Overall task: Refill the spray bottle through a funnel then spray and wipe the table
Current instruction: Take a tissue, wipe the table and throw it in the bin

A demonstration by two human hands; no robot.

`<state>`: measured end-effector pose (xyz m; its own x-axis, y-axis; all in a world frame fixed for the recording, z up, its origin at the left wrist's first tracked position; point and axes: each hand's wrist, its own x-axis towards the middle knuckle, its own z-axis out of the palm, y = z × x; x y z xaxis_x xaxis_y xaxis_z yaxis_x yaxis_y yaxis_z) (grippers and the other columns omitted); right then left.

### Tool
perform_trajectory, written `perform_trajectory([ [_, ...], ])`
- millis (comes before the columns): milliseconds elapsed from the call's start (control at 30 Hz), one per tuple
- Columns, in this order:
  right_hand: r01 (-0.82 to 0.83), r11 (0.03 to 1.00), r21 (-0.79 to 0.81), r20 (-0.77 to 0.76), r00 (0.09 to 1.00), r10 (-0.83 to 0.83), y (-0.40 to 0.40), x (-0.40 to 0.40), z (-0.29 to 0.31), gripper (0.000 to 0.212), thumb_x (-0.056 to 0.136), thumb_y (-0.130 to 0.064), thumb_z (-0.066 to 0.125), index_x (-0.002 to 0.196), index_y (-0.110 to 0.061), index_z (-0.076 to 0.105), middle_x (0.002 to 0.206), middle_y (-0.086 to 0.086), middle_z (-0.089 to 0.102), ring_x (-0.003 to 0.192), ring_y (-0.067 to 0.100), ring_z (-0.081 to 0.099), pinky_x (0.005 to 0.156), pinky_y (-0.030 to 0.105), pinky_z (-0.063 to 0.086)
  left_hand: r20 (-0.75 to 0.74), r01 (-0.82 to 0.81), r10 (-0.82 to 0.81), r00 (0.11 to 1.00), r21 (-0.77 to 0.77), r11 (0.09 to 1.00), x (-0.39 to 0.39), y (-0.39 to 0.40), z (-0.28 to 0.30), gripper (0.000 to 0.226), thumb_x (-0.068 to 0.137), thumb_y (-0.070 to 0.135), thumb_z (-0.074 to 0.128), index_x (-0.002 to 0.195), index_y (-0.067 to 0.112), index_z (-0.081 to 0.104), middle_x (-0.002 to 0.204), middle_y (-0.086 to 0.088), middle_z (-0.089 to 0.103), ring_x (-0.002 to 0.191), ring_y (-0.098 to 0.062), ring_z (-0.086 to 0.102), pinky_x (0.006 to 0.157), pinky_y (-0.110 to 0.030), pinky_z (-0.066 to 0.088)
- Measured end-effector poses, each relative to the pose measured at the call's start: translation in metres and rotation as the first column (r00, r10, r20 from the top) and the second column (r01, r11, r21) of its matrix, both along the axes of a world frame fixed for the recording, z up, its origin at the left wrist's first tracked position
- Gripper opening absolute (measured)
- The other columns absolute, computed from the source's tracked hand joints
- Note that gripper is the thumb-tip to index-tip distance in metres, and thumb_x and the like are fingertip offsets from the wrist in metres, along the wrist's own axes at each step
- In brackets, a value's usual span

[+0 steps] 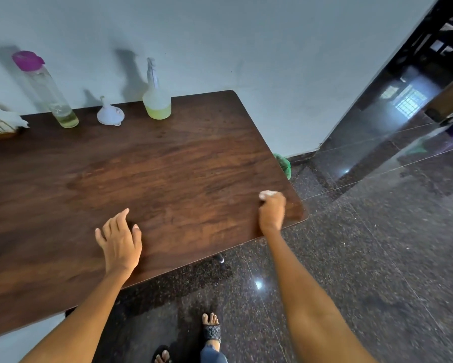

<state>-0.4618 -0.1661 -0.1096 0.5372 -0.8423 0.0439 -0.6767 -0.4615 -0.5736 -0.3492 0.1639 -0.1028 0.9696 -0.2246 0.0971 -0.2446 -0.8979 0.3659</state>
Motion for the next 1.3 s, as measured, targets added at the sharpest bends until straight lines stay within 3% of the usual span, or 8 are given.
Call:
perform_trajectory([
  [200,0.469,0.876,0.111,-0.046,0.883,-0.467,-0.038,-0.001,0.011,0.036,0.084,0.015,0.041,0.106,0.002,0.066,0.113,0.019,0.056,0.106,0.034,0.055,0.076,0.019,0.042,0.024,-0.041,0.041,0.999,-0.001,0.999,0.017,0.000,0.010,0.042,0.092,0.010,0.053,0.132,0.001,0.045,0.124,-0.024,0.055,0.121,-0.042,0.045,0.108,-0.061,0.020],
  [300,-0.156,0.986,0.056,0.021,0.988,0.155,0.041,0.048,0.006,0.039,0.073,0.016,0.046,0.090,-0.011,0.069,0.095,0.008,0.065,0.099,0.030,0.060,0.066,0.011,0.040,0.004,-0.054,0.054,0.999,-0.011,0.998,0.017,-0.008,0.008,0.043,0.092,0.010,0.052,0.133,0.000,0.044,0.125,-0.024,0.054,0.122,-0.042,0.044,0.108,-0.061,0.020],
  [433,-0.671,0.738,0.071,-0.055,0.737,0.674,0.092,0.071,-0.001,0.029,0.078,0.008,0.049,0.100,-0.004,0.065,0.111,0.013,0.058,0.106,0.026,0.050,0.089,0.034,0.042,-0.021,-0.022,0.022,1.000,-0.010,1.000,0.012,-0.019,0.001,0.042,0.092,0.012,0.052,0.132,0.002,0.045,0.125,-0.021,0.055,0.122,-0.040,0.045,0.109,-0.061,0.019],
  [600,-0.062,0.998,0.010,-0.005,0.998,0.062,-0.042,0.053,-0.007,0.032,0.073,0.015,0.049,0.082,-0.004,0.073,0.093,0.009,0.066,0.081,0.018,0.064,0.070,0.017,0.044,-0.030,-0.067,0.067,0.997,-0.005,0.998,0.022,-0.017,-0.003,0.041,0.092,0.012,0.052,0.131,0.002,0.046,0.124,-0.022,0.056,0.121,-0.040,0.046,0.109,-0.061,0.018],
  [733,0.283,0.957,0.069,-0.028,0.959,-0.282,-0.084,0.055,0.007,0.029,0.084,0.015,0.044,0.097,0.007,0.069,0.106,0.020,0.056,0.094,0.036,0.059,0.074,0.035,0.048,-0.043,-0.127,0.127,0.991,-0.003,0.992,0.028,-0.016,-0.006,0.041,0.093,0.012,0.051,0.132,0.002,0.046,0.124,-0.022,0.056,0.122,-0.040,0.045,0.109,-0.061,0.018],
  [967,-0.473,0.881,0.008,0.127,0.874,0.468,0.006,0.115,-0.009,0.032,0.063,0.015,0.048,0.074,-0.008,0.068,0.084,0.010,0.063,0.084,0.023,0.057,0.077,0.026,0.047,-0.053,-0.142,0.142,0.988,0.003,0.990,0.034,-0.026,-0.007,0.042,0.093,0.012,0.050,0.134,0.002,0.043,0.126,-0.023,0.054,0.125,-0.041,0.041,0.111,-0.060,0.015],
  [1200,0.011,1.000,-0.023,-0.031,0.999,-0.011,-0.113,0.100,0.008,0.034,0.071,0.018,0.040,0.067,-0.010,0.058,0.085,0.011,0.054,0.076,0.030,0.051,0.066,0.025,0.038,-0.042,-0.161,0.161,0.986,0.011,0.987,0.042,-0.024,-0.006,0.042,0.092,0.012,0.052,0.133,0.002,0.045,0.124,-0.024,0.055,0.123,-0.041,0.044,0.110,-0.060,0.016],
  [1300,0.073,0.997,0.018,-0.049,0.996,-0.072,-0.088,0.130,0.018,0.035,0.087,0.012,0.039,0.100,-0.001,0.068,0.110,0.018,0.054,0.099,0.039,0.052,0.082,0.029,0.040,-0.015,-0.123,0.124,0.992,0.027,0.992,0.039,-0.018,-0.009,0.041,0.091,0.011,0.054,0.131,0.002,0.047,0.121,-0.023,0.057,0.120,-0.042,0.047,0.109,-0.062,0.018],
])
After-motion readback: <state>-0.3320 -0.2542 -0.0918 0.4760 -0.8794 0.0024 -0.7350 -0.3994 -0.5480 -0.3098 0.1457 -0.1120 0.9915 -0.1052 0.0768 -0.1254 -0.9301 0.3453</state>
